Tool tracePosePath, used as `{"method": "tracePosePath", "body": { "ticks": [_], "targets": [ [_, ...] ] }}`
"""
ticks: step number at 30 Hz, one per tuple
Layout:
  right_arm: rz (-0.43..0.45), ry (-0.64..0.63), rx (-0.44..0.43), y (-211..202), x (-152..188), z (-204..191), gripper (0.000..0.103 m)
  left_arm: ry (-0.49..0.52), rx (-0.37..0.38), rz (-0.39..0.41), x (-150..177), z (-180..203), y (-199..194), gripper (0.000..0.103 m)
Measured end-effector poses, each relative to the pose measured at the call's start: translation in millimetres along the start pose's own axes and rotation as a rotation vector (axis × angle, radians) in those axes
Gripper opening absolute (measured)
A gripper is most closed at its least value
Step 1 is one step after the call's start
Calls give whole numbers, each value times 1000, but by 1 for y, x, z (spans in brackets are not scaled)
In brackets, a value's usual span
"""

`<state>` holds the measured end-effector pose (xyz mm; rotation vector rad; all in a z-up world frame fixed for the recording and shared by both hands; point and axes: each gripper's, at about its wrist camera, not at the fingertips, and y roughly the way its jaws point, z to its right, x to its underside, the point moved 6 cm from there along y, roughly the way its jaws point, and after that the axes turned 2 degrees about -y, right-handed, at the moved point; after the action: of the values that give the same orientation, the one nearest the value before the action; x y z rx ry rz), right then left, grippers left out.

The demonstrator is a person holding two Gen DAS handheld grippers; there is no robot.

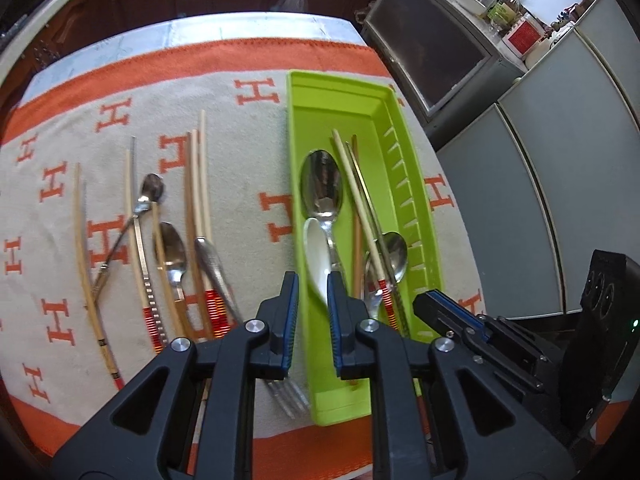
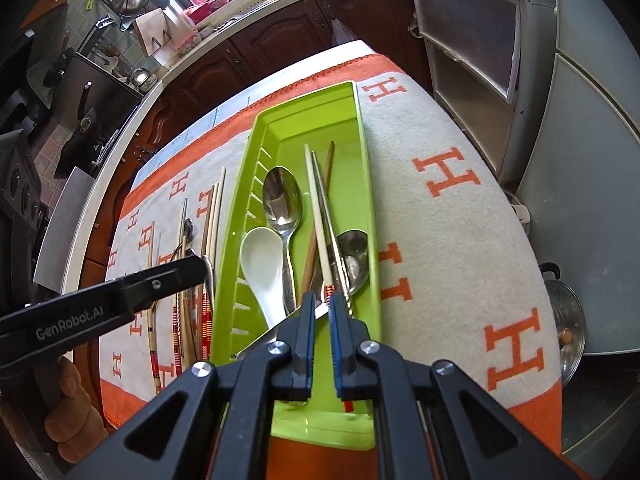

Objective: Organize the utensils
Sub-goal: 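Carry the ceramic spoon into the tray and open the left tool while the right tool places the steel chopstick, then move both open tools back from the tray to the utensil pile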

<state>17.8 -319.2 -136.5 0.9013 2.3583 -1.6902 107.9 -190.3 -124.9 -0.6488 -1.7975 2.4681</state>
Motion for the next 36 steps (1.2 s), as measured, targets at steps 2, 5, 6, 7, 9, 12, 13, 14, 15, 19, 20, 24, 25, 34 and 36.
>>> {"method": "tracePosePath", "body": {
  "ticks": [2, 5, 6, 7, 9, 12, 13, 14, 15, 19, 20, 24, 25, 34, 36],
  "targets": [
    [7, -15, 2, -3, 2, -6, 7, 12, -28, 22, 5, -6, -9, 12],
    [10, -37, 0, -6, 5, -16, 7, 22, -70, 44, 12, -19, -19, 12],
    [10, -47, 0, -7, 6, -20, 7, 21, -77, 46, 15, -25, -23, 12],
    [10, -54, -1, -8, 7, -23, 7, 19, -82, 47, 19, -30, -26, 12],
    [10, -69, -7, -9, 9, -31, 7, 10, -91, 49, 26, -40, -29, 12],
    [7, -93, -15, -9, 12, -43, 7, -2, -103, 57, 35, -56, -36, 12],
    [5, -102, -19, -9, 13, -48, 7, -9, -107, 60, 38, -60, -37, 12],
    [5, -112, -22, -9, 14, -53, 7, -16, -109, 64, 41, -65, -38, 12],
    [4, -120, -23, -9, 15, -58, 7, -23, -110, 70, 43, -70, -41, 12],
    [-15, -167, -27, -4, 20, -80, 7, -52, -115, 102, 51, -91, -51, 12],
    [-20, -178, -27, -2, 22, -85, 7, -58, -118, 111, 52, -96, -53, 12],
    [-39, -220, -29, 6, 26, -109, 7, -93, -126, 141, 57, -121, -61, 12],
    [-42, -231, -31, 8, 27, -116, 7, -103, -127, 148, 58, -129, -63, 12],
    [-81, -257, -46, 34, 31, -147, 7, -208, -116, 137, 65, -187, -56, 12],
    [-88, -263, -41, 40, 32, -151, 7, -219, -109, 129, 67, -193, -50, 12]
  ]
}}
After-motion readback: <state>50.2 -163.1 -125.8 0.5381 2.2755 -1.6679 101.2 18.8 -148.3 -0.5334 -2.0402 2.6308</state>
